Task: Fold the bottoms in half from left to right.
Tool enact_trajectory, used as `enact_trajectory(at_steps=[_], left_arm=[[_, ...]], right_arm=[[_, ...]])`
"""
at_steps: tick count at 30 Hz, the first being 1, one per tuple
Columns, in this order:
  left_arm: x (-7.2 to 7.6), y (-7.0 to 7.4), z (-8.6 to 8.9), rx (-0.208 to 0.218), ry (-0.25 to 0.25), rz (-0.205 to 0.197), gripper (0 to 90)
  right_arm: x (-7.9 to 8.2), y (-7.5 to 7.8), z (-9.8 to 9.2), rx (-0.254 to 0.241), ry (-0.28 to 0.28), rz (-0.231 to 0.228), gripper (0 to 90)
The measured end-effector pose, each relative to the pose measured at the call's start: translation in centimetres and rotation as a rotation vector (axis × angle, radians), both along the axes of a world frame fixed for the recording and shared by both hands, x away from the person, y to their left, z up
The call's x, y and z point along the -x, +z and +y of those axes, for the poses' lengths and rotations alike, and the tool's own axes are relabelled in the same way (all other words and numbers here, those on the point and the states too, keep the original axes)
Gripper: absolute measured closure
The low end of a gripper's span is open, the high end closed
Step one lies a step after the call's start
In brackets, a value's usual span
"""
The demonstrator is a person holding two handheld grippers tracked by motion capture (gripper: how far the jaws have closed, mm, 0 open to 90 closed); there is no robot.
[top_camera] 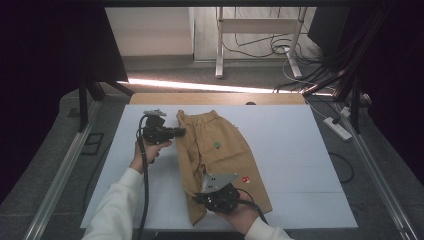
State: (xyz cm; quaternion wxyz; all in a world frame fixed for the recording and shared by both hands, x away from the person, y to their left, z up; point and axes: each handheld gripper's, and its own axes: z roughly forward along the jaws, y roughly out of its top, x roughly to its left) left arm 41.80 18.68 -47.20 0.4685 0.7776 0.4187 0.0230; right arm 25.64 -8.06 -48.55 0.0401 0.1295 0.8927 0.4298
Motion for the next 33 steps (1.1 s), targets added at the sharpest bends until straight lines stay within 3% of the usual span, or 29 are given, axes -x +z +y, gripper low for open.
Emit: enact_trajectory(at_steps=[33], left_arm=[[-0.3,0.4,-2.3,0.020,-0.050,-0.024,86.2]], right_arm=[[0.2,0.5,-3.6,-0.018,-0.070,-0.006,86.3]])
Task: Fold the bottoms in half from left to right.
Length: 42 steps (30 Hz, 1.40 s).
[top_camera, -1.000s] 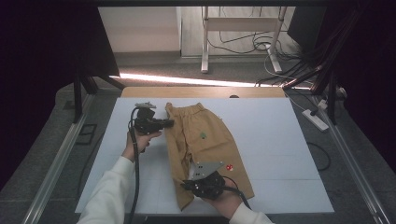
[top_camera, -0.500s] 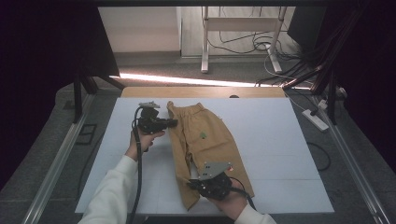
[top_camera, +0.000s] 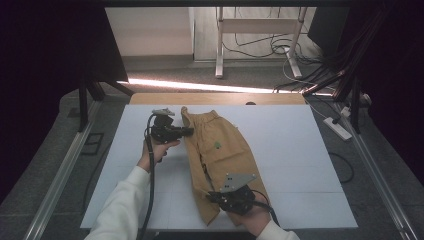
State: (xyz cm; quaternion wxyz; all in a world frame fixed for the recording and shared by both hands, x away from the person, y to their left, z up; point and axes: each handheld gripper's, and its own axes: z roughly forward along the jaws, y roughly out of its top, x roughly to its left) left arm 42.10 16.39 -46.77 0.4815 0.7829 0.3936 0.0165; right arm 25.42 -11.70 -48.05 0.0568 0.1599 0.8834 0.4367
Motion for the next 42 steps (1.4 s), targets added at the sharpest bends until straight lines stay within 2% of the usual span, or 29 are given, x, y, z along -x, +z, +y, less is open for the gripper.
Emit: enact_trajectory(at_steps=[26,42], left_arm=[[-0.6,0.0,-2.1,0.013,-0.008,-0.019,86.1],[-0.6,0.0,-2.4,0.015,-0.013,-0.031,85.9]], right_arm=[[-0.5,0.4,-3.2,-0.012,-0.076,0.003,86.4],[-0.8,0.9,-5.0,-0.027,-0.123,-0.010,86.4]])
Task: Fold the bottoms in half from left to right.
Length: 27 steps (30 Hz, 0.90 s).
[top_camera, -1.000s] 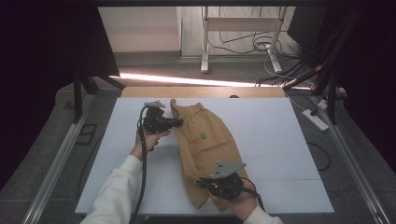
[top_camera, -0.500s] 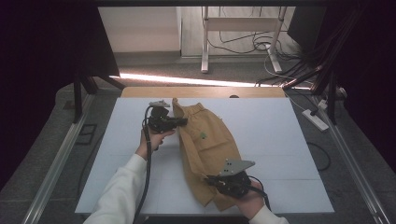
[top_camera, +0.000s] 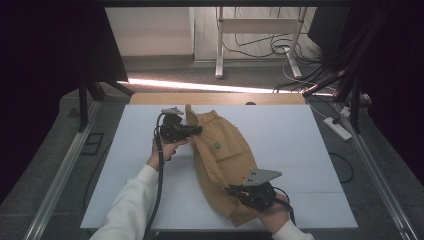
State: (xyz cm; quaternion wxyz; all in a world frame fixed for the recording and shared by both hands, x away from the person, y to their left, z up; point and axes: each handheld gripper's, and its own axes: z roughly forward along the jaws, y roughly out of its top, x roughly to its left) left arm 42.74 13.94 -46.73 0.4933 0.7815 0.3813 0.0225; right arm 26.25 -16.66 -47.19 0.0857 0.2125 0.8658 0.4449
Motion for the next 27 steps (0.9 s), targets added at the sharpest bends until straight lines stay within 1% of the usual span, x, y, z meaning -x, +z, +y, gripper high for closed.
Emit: enact_trajectory(at_steps=[13,21,24,27], left_arm=[[-0.4,-0.1,-1.1,0.007,-0.007,-0.008,85.9],[-0.6,0.0,-1.6,-0.006,-0.017,-0.014,85.9],[-0.6,0.0,-1.8,0.000,-0.017,-0.013,85.8],[-0.8,-0.1,-2.1,-0.006,-0.020,-0.012,85.8]], right_arm=[[-0.1,0.5,-1.2,-0.004,-0.031,-0.009,86.4],[-0.1,0.7,-1.9,-0.010,-0.049,-0.013,86.4],[-0.2,0.7,-2.3,-0.014,-0.060,-0.011,86.4],[-0.3,0.7,-2.6,-0.015,-0.068,-0.012,86.4]])
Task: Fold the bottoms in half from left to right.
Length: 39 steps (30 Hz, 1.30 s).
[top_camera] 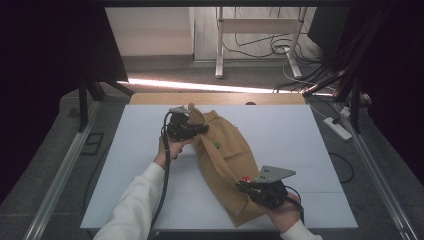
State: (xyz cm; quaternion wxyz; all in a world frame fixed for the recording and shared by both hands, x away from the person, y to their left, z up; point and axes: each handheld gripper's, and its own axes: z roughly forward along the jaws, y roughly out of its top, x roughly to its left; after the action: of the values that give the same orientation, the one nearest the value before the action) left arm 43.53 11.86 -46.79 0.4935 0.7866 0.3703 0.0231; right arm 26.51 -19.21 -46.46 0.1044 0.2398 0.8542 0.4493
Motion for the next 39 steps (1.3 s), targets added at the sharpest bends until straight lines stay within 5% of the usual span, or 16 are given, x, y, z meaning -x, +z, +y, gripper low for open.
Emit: enact_trajectory(at_steps=[39], left_arm=[[-1.9,-1.1,-4.7,-0.077,-0.033,0.040,85.2]], right_arm=[[-0.5,-1.4,-3.1,0.048,-0.075,0.061,86.3]])
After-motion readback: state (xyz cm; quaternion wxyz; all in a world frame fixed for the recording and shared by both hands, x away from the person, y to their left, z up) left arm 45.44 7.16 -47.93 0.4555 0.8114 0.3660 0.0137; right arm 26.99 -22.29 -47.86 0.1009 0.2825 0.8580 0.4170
